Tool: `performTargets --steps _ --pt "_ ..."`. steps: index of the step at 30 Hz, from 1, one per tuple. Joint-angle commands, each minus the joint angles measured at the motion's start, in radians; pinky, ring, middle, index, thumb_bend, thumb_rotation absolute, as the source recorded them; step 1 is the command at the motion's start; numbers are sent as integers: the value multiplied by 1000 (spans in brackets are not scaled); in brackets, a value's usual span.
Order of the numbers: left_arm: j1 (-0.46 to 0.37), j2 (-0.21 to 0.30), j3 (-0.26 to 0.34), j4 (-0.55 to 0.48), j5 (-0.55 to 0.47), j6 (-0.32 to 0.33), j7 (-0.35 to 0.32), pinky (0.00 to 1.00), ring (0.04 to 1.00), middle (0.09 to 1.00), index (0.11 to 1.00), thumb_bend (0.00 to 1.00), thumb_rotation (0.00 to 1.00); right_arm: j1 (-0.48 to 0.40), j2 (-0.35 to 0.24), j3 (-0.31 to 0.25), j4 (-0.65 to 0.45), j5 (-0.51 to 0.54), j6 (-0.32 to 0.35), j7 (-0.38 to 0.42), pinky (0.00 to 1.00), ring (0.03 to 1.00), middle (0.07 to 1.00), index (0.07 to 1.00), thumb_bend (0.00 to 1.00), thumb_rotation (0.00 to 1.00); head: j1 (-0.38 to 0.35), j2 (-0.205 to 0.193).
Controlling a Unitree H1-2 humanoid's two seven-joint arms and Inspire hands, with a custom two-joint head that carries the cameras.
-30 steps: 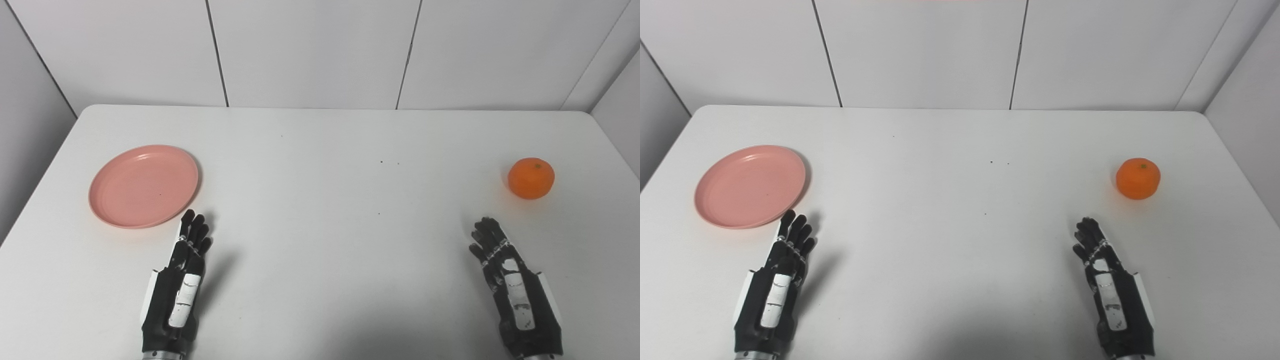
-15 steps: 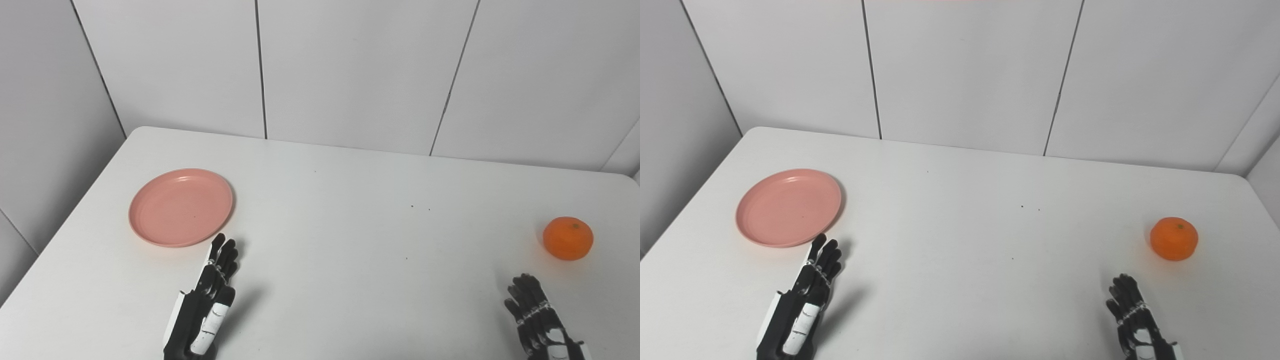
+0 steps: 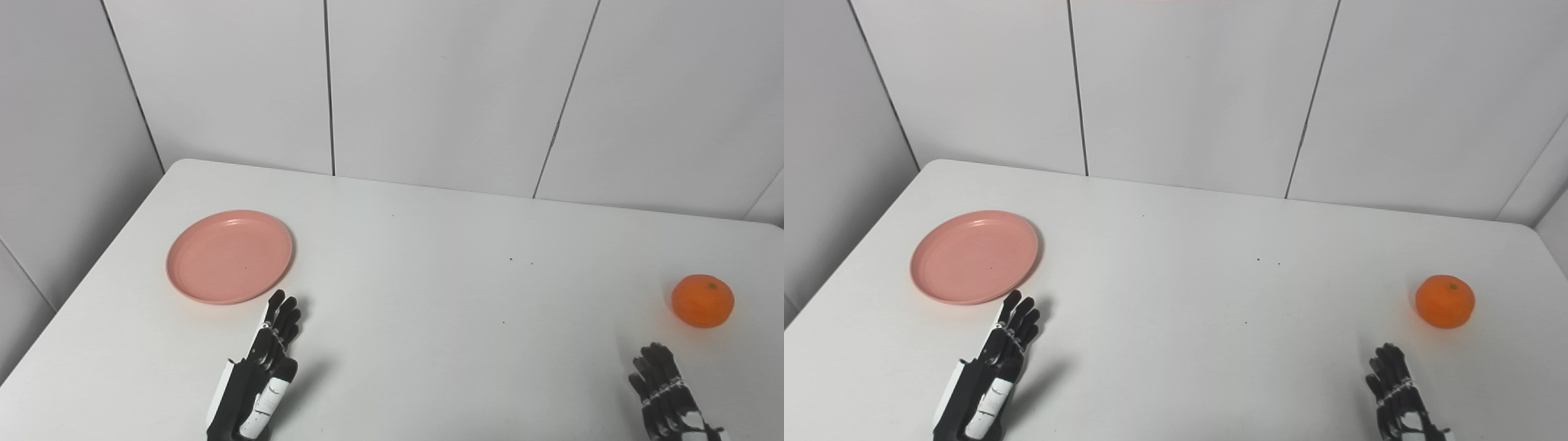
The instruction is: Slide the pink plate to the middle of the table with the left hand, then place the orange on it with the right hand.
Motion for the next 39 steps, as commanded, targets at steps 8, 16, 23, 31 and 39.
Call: performTargets --steps 8,16,23,31,39 --pt "28 -143 -26 41 -28 58 2 986 978 976 975 859 739 -5 -11 -7 74 -12 14 -4 972 967 955 949 816 900 8 -11" --pt "13 -121 -22 -10 -60 76 -13 989 979 975 970 901 738 -21 -13 -5 98 -6 11 2 975 966 956 947 811 893 16 -21" --pt "2 -93 -21 -86 -87 123 -26 993 974 976 967 944 735 -16 -17 -6 102 -3 8 8 977 973 959 945 807 889 10 -20" --pt "-41 -66 8 -172 -105 180 -46 989 958 973 972 900 801 -15 -17 -8 106 -5 6 15 971 974 959 944 816 880 7 -21" --pt "-72 -42 51 -229 -117 215 -75 1000 964 988 1000 918 834 -22 -12 -8 114 -5 6 18 964 970 953 941 845 868 4 -30"
